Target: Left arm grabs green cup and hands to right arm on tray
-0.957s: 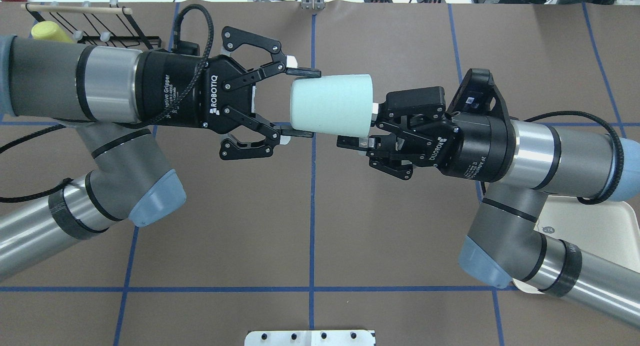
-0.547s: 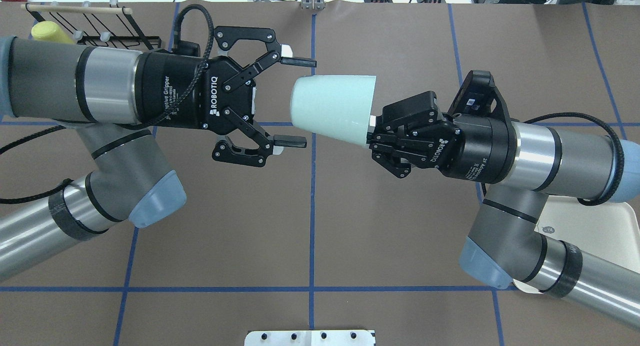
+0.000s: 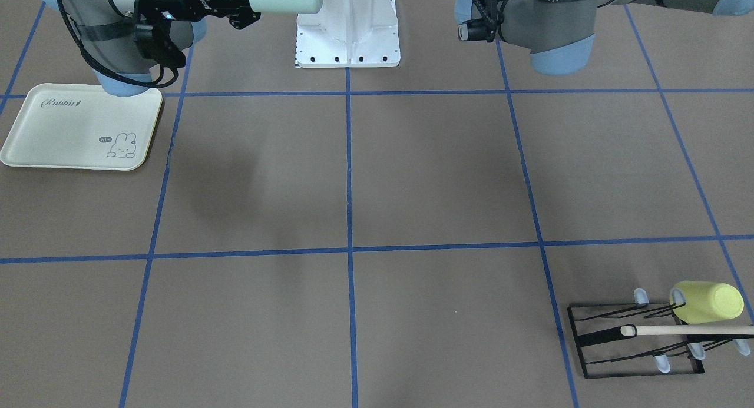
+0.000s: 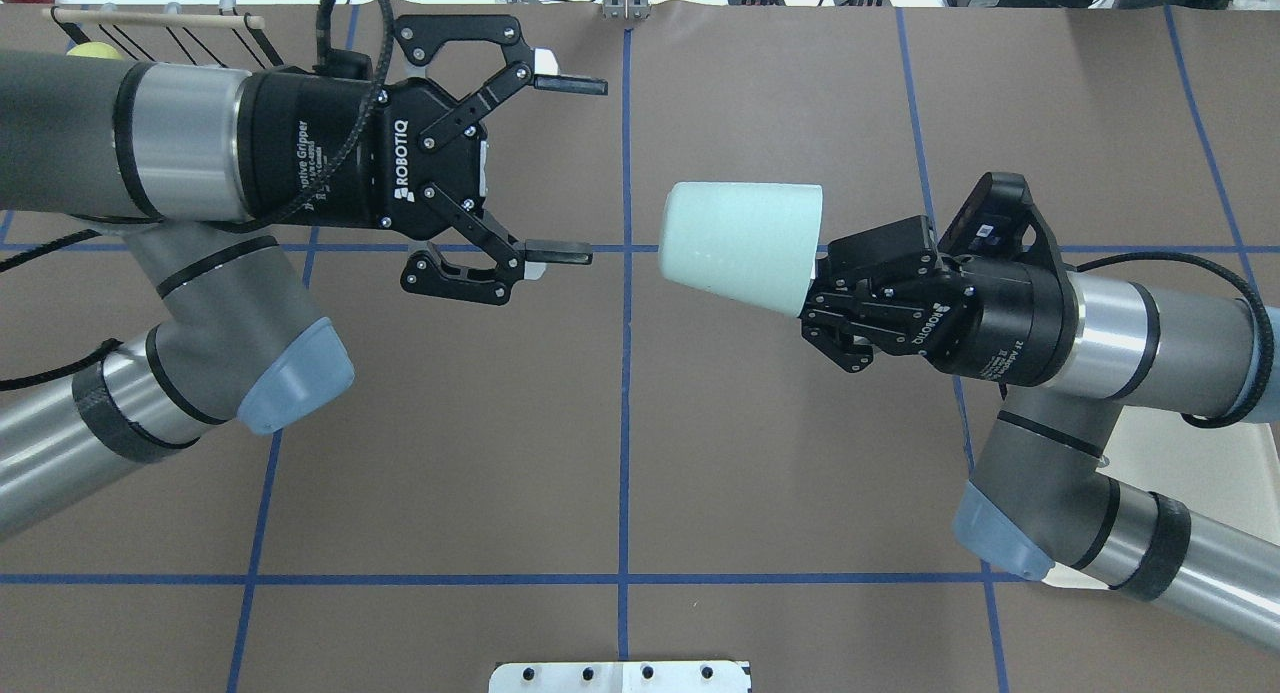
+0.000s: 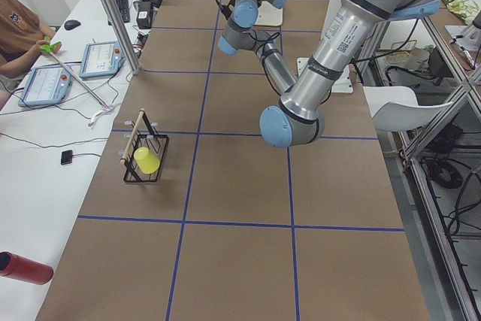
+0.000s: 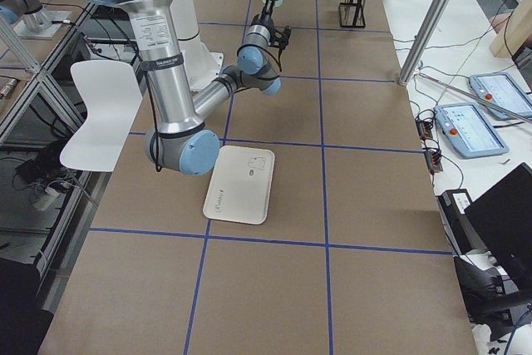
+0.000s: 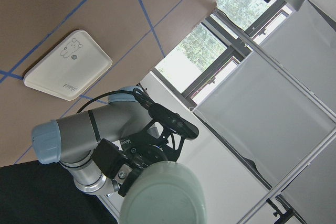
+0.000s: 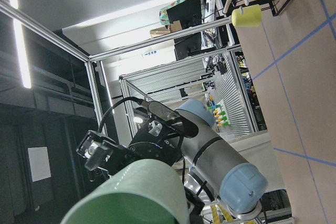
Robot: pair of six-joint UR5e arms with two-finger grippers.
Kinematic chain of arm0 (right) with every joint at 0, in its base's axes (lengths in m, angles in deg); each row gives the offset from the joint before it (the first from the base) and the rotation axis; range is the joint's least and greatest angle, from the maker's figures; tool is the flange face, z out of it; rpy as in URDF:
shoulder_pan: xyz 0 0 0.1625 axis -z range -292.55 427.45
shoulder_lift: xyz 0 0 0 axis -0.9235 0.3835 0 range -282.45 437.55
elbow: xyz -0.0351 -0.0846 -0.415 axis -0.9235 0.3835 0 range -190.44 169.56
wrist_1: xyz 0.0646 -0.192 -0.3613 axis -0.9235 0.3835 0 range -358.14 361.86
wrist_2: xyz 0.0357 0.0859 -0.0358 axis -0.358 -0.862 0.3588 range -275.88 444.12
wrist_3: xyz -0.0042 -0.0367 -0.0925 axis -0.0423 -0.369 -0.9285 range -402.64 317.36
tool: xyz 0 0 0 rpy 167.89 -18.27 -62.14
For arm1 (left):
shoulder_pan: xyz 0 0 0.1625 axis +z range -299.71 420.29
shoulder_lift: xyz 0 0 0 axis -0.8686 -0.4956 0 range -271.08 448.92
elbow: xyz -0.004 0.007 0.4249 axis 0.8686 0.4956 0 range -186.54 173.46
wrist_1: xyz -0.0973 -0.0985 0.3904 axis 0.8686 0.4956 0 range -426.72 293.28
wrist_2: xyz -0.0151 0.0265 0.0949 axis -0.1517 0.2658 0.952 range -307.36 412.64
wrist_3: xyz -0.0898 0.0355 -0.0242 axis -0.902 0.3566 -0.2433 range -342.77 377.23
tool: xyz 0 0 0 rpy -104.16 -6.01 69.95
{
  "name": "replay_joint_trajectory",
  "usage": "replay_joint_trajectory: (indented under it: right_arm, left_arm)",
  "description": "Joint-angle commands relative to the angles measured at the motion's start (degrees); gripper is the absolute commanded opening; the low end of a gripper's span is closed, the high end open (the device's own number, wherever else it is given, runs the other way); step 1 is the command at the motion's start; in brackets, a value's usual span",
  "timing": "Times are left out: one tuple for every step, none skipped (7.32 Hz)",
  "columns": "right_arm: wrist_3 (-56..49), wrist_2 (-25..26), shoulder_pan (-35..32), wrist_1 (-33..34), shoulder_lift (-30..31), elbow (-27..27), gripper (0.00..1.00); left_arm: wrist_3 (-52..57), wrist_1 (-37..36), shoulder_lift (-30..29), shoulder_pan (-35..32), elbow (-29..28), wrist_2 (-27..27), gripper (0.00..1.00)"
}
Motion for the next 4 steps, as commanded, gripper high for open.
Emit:
replay_joint_trajectory:
  right_arm:
    - [-2.92,-3.72,-2.81,-0.06,2.18,7.04,0.00]
    - [-7.21,-8.80,-4.92,1.59,2.10,10.83,0.00]
    - [-11.95,-14.16,-7.55,4.65,2.01,13.39,0.00]
    - [-15.30,-22.39,-12.45,10.60,1.92,13.85,0.00]
  left_arm:
    - [6.38,-6.38,0.65,-3.80,-0.30,-0.50,1.00]
    - [10.50,-11.04,0.56,-4.69,-0.13,-0.68,1.00]
    - [13.33,-14.13,0.56,-4.87,-0.13,-0.68,1.00]
    - [15.88,-18.08,0.47,-4.88,-0.13,-0.77,1.00]
